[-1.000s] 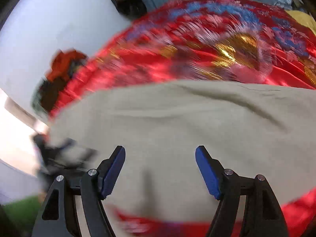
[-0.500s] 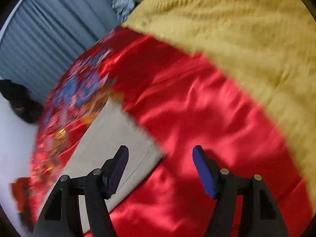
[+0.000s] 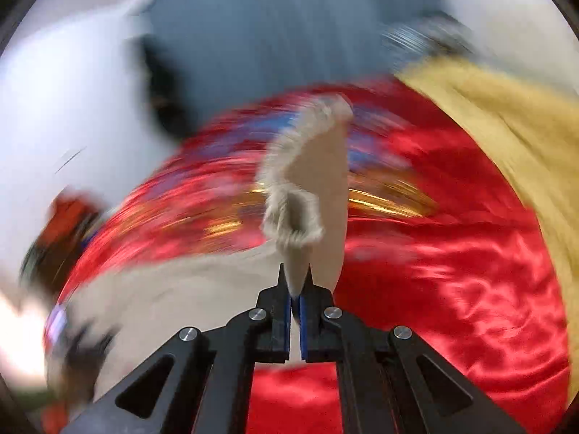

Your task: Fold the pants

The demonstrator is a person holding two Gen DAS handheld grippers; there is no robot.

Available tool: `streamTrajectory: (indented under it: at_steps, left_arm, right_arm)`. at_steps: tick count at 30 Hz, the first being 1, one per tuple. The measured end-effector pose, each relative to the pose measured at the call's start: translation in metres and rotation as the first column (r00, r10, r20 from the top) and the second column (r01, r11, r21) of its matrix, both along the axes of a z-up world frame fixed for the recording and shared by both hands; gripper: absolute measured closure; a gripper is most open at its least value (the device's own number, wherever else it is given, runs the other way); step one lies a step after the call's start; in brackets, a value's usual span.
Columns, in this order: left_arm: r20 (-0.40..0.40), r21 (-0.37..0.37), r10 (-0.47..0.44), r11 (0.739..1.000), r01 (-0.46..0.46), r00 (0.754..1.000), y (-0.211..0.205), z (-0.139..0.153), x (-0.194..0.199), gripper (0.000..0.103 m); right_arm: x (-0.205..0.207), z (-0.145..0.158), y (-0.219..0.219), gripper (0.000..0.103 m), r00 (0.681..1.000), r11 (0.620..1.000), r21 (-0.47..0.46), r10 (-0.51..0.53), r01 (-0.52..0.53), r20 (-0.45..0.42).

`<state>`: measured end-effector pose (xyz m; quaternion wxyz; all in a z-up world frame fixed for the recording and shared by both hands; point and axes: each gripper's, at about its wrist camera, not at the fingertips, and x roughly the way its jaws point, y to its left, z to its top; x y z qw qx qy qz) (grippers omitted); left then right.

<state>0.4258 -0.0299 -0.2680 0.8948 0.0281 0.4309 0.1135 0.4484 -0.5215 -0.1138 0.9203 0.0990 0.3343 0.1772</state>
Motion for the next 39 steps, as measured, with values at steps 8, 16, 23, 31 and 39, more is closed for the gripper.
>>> streamTrajectory:
  at_steps: [8,16,23,31,39]
  left_arm:
    - [-0.018,0.032,0.011,0.999,-0.01,1.0,-0.004,0.001,0.003,0.001]
    - [-0.152,0.05,0.038,0.998,-0.031,0.988,-0.007,0.03,-0.011,0.001]
    - [-0.119,-0.12,-0.069,0.991,0.055,0.99,-0.004,0.068,-0.105,0.001]
    - [-0.103,-0.105,-0.116,0.989,0.105,0.988,0.01,0.069,-0.197,0.001]
    - [-0.022,-0.099,-0.073,0.993,0.071,0.997,0.05,0.092,-0.222,0.001]
  right_arm:
    - [-0.218,-0.038,-0.049,0.094,0.958,0.959,-0.171,-0.251,0.226,-0.139]
    - [-0.3,-0.082,-0.129,0.048,0.642,0.675,-0.333,-0.734,0.658,-0.22]
    - [-0.337,-0.04,-0.077,0.037,0.612,0.624,-0.208,-0.78,0.753,-0.128]
    - [-0.342,-0.053,0.045,0.036,0.755,0.775,-0.116,-0.632,0.621,-0.176]
    - [-0.335,-0.067,0.145,0.036,0.871,0.894,-0.108,-0.449,0.435,-0.202]
